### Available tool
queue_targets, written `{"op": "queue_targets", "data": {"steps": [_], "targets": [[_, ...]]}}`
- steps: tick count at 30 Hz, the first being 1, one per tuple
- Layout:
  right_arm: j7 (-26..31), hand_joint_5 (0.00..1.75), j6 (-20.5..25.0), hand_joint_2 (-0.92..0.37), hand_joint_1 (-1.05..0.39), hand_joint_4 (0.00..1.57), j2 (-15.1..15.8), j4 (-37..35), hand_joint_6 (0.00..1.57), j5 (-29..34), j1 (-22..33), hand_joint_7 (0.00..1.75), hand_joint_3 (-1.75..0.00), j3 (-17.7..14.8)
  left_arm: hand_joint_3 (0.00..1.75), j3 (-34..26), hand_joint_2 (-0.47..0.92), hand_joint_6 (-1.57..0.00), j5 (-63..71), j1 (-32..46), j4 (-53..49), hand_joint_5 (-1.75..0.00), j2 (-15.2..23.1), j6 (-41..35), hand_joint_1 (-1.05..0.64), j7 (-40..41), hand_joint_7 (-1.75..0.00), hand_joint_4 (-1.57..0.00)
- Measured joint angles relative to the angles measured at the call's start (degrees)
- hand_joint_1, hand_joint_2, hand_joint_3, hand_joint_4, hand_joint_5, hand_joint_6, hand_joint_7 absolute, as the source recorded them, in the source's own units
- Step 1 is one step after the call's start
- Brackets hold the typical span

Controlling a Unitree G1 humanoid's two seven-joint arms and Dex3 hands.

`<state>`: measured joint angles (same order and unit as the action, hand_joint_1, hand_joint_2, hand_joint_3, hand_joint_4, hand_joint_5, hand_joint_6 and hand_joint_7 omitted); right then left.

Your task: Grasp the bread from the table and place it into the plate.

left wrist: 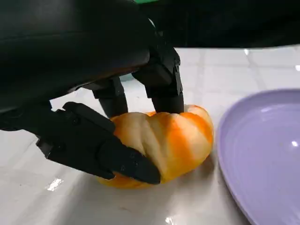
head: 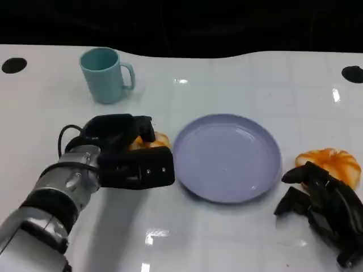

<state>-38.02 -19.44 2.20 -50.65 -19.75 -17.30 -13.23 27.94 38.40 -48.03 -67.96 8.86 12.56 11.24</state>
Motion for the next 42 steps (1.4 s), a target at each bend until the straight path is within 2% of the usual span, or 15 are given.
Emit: {"op": "queue_targets", "data": {"steps": [5,24,25,26,27,32,37,42], "targets": [[0.07,1.55,-0.16,-0.92,-0.53,0.67,0.04,-0.28,0.62,0.0,-0.08,1.2,-0.26,-0.2,0.36,-0.69,0.86,-0.53,-0.44,1.17,0.48,-1.75,-0.1,-2.59,-0.17,4.13,-1.75,-0.78],[0.07,1.54,-0.18,-0.92,-0.53,0.67,0.04,-0.41,0.63,0.0,-0.16,1.18,-0.26,-0.41,0.42,-0.68,0.83,-0.53,-0.47,1.56,0.65,-1.75,-0.16,-2.91,-0.17,4.55,-1.75,-0.78],[0.07,1.55,-0.18,-0.92,-0.53,0.67,0.04,-0.41,0.63,0.0,-0.16,1.18,-0.27,-0.41,0.58,-0.68,0.77,-0.57,-0.47,1.56,0.65,-1.75,-0.16,-2.91,-0.17,4.55,-1.75,-0.81],[0.11,1.56,-0.22,-0.92,-0.53,0.66,0.04,-0.41,0.63,0.07,-0.17,1.19,-0.29,-0.39,0.8,-1.13,0.64,-0.6,-0.97,1.75,0.95,-1.75,-0.16,-2.47,-0.17,4.81,-1.75,-0.83],[0.14,1.56,-0.54,-0.92,-0.54,0.66,0.11,-0.49,0.63,0.12,-0.17,1.2,-0.29,-0.4,0.88,-1.83,0.6,-0.62,-2.01,1.88,1.9,-1.75,-0.21,-1.1,-0.17,5.16,-1.75,-0.84],[0.36,1.57,-1.23,-0.92,-0.53,0.66,0.14,-1.14,0.63,0.3,-0.54,1.22,-0.28,-0.14,1.09,-2.77,0.46,-0.7,-3.09,-2.8,8.87,-1.75,-2.99,4.7,-0.18,5.11,-1.75,-0.91],[0.3,1.58,-1.35,-0.92,-0.54,0.66,0.01,-1.24,0.63,0.12,-0.65,1.23,-0.28,-0.25,1.2,-2.57,0.43,-0.72,-2.86,-4.53,10.27,-1.75,-5.2,6.48,-0.18,5.11,-1.75,-0.93],[0.83,1.59,-1.48,-0.92,-0.53,0.66,0.14,-1.2,0.62,0.18,-0.65,1.25,-0.26,-0.15,1.26,-2.1,0.42,-0.75,-2.74,-4.45,10.26,-1.75,-5.3,6.93,-0.17,5.11,-1.75,-0.95]]}}
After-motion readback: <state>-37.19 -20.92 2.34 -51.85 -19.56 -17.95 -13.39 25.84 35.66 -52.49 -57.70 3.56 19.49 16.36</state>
